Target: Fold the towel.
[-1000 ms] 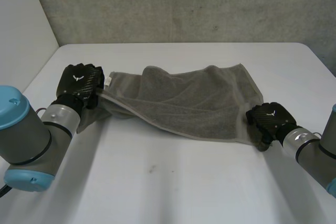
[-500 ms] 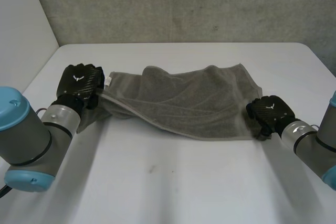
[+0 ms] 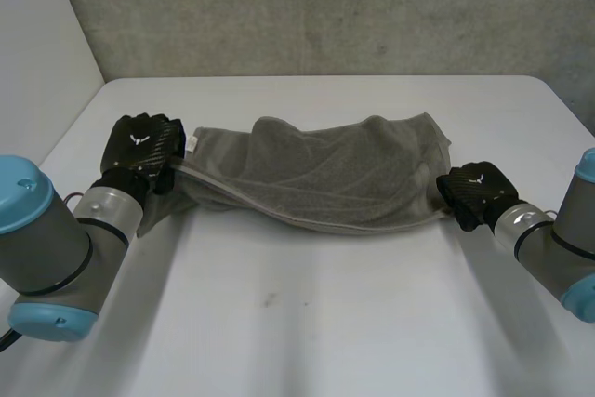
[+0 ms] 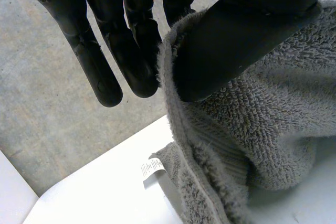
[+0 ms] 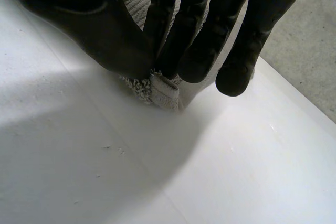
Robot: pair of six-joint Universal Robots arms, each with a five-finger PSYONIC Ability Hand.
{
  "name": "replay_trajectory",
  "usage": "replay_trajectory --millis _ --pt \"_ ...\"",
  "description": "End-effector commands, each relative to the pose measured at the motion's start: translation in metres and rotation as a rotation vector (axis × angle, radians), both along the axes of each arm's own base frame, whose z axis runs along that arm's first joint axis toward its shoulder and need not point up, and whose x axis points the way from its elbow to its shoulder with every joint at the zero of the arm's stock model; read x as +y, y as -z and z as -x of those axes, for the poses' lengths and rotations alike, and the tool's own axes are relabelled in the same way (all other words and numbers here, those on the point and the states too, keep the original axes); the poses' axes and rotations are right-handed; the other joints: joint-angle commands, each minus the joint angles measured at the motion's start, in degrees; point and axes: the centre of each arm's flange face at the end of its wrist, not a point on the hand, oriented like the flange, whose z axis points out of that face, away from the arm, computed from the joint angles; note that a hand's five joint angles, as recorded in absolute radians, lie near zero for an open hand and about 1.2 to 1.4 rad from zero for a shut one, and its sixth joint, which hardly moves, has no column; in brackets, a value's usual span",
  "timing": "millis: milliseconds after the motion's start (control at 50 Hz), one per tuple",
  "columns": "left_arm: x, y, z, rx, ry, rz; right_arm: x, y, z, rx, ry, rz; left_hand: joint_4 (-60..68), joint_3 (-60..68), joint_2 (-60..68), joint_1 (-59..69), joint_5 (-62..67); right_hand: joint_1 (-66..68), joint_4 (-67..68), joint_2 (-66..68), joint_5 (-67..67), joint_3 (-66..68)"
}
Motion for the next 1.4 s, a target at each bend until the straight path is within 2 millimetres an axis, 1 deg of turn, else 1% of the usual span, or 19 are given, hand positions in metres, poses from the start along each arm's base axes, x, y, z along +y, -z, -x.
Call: replay_trajectory --millis 20,80,100,120,140,160,260,420,560,720,840,880,980,1060,1140,1280,1340,1380,1400 --pt "0.000 0.000 0.000 0.000 0.001 0.000 -0.001 0.003 0.000 0.000 0.002 -0.010 10.17 10.26 10.20 10.44 10.43 4.42 3.09 3.50 2.91 2.89" --pt "0.000 0.000 0.000 0.000 0.001 -0.001 0.001 0.001 0.000 -0.002 0.003 -0.022 10.17 10.26 10.20 10.44 10.43 4.31 2.99 3.39 2.80 2.78" --pt "0.000 0.000 0.000 0.000 -0.001 -0.001 0.002 -0.001 0.001 -0.004 0.006 -0.028 10.17 10.26 10.20 10.44 10.43 -15.51 -16.83 -16.43 -17.02 -17.04" --pt "0.000 0.000 0.000 0.000 -0.001 -0.001 0.002 -0.001 0.001 -0.004 0.006 -0.028 10.17 10.26 10.20 10.44 10.43 -15.71 -17.03 -16.63 -17.22 -17.24" --pt "0.000 0.000 0.000 0.000 0.001 -0.001 0.004 -0.002 0.001 -0.004 0.005 -0.038 10.17 10.26 10.20 10.44 10.43 -34.36 -35.68 -35.28 -35.87 -35.89" --pt "0.000 0.000 0.000 0.000 -0.001 0.000 0.005 -0.004 0.002 -0.004 0.005 -0.044 10.17 10.26 10.20 10.44 10.43 -36.88 -38.20 -37.80 -38.39 -38.41" --pt "0.000 0.000 0.000 0.000 -0.001 -0.001 0.009 -0.003 0.002 -0.001 0.004 -0.072 10.17 10.26 10.20 10.44 10.43 -39.76 -41.08 -40.68 -41.26 -41.28" --pt "0.002 0.002 -0.001 -0.002 -0.001 -0.006 0.010 -0.002 0.001 -0.004 -0.003 -0.074 10.17 10.26 10.20 10.44 10.43 -39.60 -40.92 -40.52 -41.10 -41.12" --pt "0.002 0.002 -0.001 -0.002 -0.001 -0.007 0.007 0.004 0.000 -0.002 -0.005 -0.077 10.17 10.26 10.20 10.44 10.43 -38.25 -39.57 -39.17 -39.76 -39.78" --pt "0.002 0.002 0.000 -0.004 0.001 -0.007 -0.002 0.003 -0.004 -0.004 -0.010 -0.057 10.17 10.26 10.20 10.44 10.43 -36.23 -37.55 -37.15 -37.74 -37.76" --pt "0.001 0.003 -0.001 -0.003 -0.001 -0.009 -0.013 0.001 -0.005 -0.005 -0.007 -0.032 10.17 10.26 10.20 10.44 10.43 -35.05 -36.38 -35.97 -36.56 -36.58" --pt "0.001 0.003 -0.001 -0.003 -0.001 -0.009 -0.016 0.001 -0.010 -0.006 -0.016 -0.023 10.17 10.26 10.20 10.44 10.43 -34.89 -36.21 -35.81 -36.40 -36.42" --pt "0.002 0.003 0.000 -0.004 0.002 -0.008 -0.021 -0.002 -0.012 -0.007 -0.020 -0.009 10.17 10.26 10.20 10.44 10.43 -34.05 -35.37 -34.97 -35.56 -35.58" --pt "0.002 0.003 0.000 -0.003 0.002 -0.010 -0.023 -0.002 -0.014 -0.006 -0.026 -0.019 10.17 10.26 10.20 10.44 10.43 -33.71 -35.03 -34.63 -35.22 -35.24" --pt "0.002 0.003 0.000 -0.005 0.002 -0.010 -0.025 0.001 -0.021 -0.003 -0.042 -0.043 10.17 10.26 10.20 10.44 10.43 -33.20 -34.53 -34.13 -34.71 -34.73" --pt "0.003 0.004 0.000 -0.004 0.004 -0.012 -0.031 0.005 -0.023 -0.001 -0.044 -0.057 10.17 10.26 10.20 10.44 10.43 -32.53 -33.85 -33.45 -34.04 -34.06" --pt "0.003 0.004 0.000 -0.005 0.004 -0.011 -0.032 0.005 -0.027 -0.001 -0.053 -0.052 10.17 10.26 10.20 10.44 10.43 -30.51 -31.84 -31.43 -32.02 -32.04" --pt "0.003 0.004 0.000 -0.005 0.004 -0.013 -0.034 0.005 -0.028 -0.002 -0.056 -0.048 10.17 10.26 10.20 10.44 10.43 -24.66 -25.98 -25.58 -26.17 -26.19" --pt "0.003 0.004 0.000 -0.005 0.004 -0.013 -0.034 0.005 -0.028 -0.002 -0.056 -0.048 10.17 10.26 10.20 10.44 10.43 -24.62 -25.95 -25.54 -26.13 -26.15"
